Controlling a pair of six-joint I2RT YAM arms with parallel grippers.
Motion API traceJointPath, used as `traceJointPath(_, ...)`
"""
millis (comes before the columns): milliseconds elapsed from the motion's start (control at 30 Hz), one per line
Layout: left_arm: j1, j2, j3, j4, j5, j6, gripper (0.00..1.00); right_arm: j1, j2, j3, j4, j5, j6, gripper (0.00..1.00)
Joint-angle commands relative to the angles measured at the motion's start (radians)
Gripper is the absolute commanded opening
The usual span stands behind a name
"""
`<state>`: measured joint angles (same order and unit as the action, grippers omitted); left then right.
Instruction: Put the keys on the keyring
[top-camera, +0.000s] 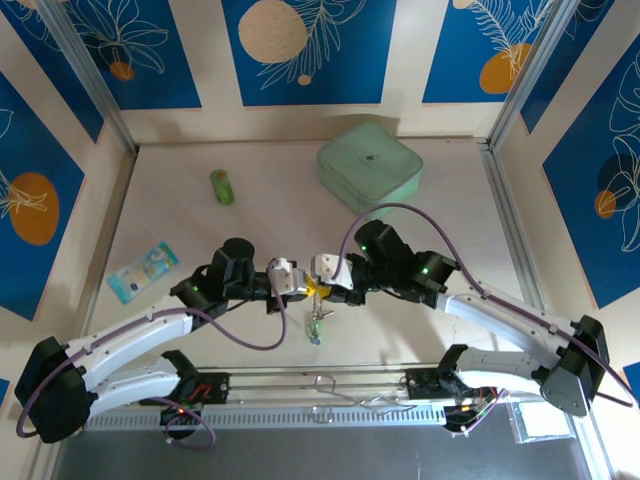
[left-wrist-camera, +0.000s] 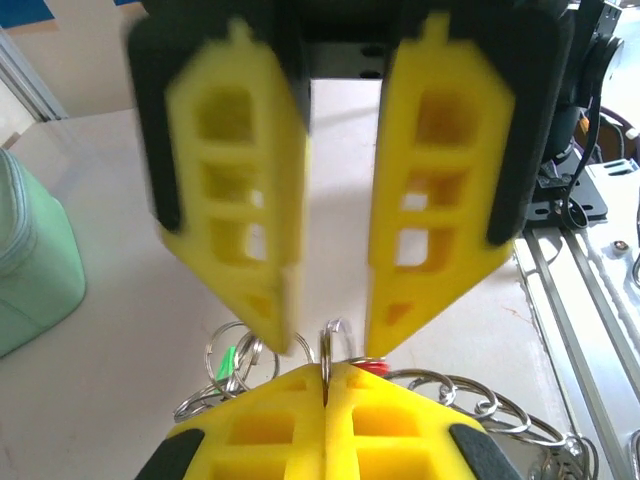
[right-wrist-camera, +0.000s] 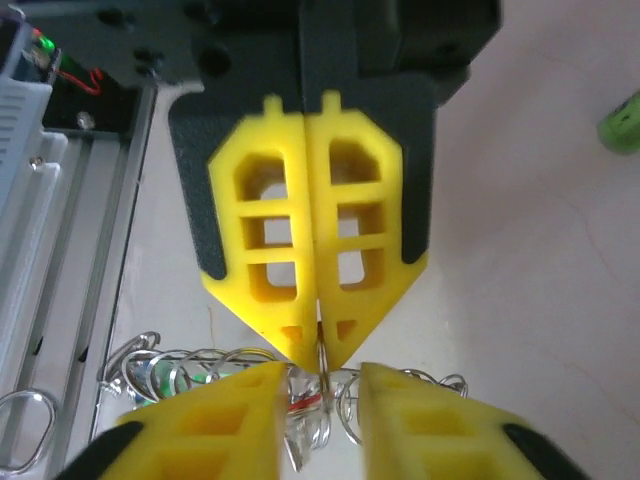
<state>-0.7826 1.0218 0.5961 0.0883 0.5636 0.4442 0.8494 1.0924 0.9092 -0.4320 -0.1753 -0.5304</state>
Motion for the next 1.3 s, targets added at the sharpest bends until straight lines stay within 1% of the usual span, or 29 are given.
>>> traceJointPath(0, -0.01, -0.035, -0.075, 0.241, 0.004, -0.078, 0.0, -0.082, -0.088, -0.075, 0.137, -0.196, 0.115, 0.33)
traceJointPath(100, -0.01, -0.04, -0.133, 0.393, 0.018, -0.148, 0.0, -0.121, -0.102, -0.132, 0.194, -0.237, 0.165, 0.34)
traceJointPath(400, -0.01, -0.036, -0.157, 0.455, 0.042, -0.204, 0.0, -0.124, -0.066, -0.173, 0.245, -0.273, 0.194, 0.33)
traceJointPath(533, -0.01, -0.027, -0.157, 0.474, 0.06, -0.219, 0.0, -0.121, -0.049, -0.171, 0.268, -0.259, 0.197, 0.3)
traceJointPath(600, -0.01, -0.025, -0.159, 0.484, 0.07, -0.228, 0.0, -0.121, -0.048, -0.171, 0.281, -0.256, 0.196, 0.25)
traceJointPath(633, -0.01, -0.023, -0.161, 0.49, 0.073, -0.232, 0.0, -0.121, -0.048, -0.17, 0.285, -0.256, 0.194, 0.22)
traceJointPath(700, -0.01, -0.025, -0.165, 0.503, 0.072, -0.24, 0.0, -0.121, -0.048, -0.168, 0.282, -0.26, 0.189, 0.09)
traceJointPath(767, -0.01, -0.026, -0.167, 0.507, 0.067, -0.242, 0.0, -0.121, -0.049, -0.16, 0.274, -0.265, 0.18, 0.0)
traceJointPath(800, -0.01, -0.026, -0.166, 0.501, 0.06, -0.242, 0.0, -0.121, -0.05, -0.155, 0.265, -0.268, 0.174, 0.0)
traceJointPath(833, -0.01, -0.028, -0.163, 0.492, 0.053, -0.239, 0.0, -0.121, -0.052, -0.149, 0.255, -0.268, 0.168, 0.0)
traceJointPath(867, -0.009, -0.03, -0.156, 0.464, 0.028, -0.234, 0.06, -0.12, -0.054, -0.141, 0.241, -0.267, 0.158, 0.0)
traceJointPath(900, -0.009, -0.036, -0.144, 0.416, 0.005, -0.218, 0.19, -0.119, -0.055, -0.131, 0.219, -0.261, 0.145, 0.0)
traceJointPath(933, -0.01, -0.04, -0.131, 0.364, -0.015, -0.193, 0.24, -0.116, -0.055, -0.118, 0.194, -0.25, 0.129, 0.0)
traceJointPath(1000, -0.01, -0.047, -0.095, 0.23, -0.053, -0.124, 0.26, -0.105, -0.05, -0.083, 0.122, -0.209, 0.088, 0.0)
traceJointPath(1067, -0.01, -0.046, -0.059, 0.137, -0.061, -0.081, 0.27, -0.089, -0.035, -0.047, 0.052, -0.167, 0.046, 0.0)
traceJointPath(1167, -0.009, -0.041, -0.01, 0.03, -0.058, -0.034, 0.27, -0.053, -0.006, 0.007, -0.039, -0.103, -0.004, 0.0)
traceJointPath(1267, -0.01, -0.038, 0.021, -0.031, -0.045, -0.001, 0.27, -0.017, 0.027, 0.056, -0.095, -0.058, -0.03, 0.0)
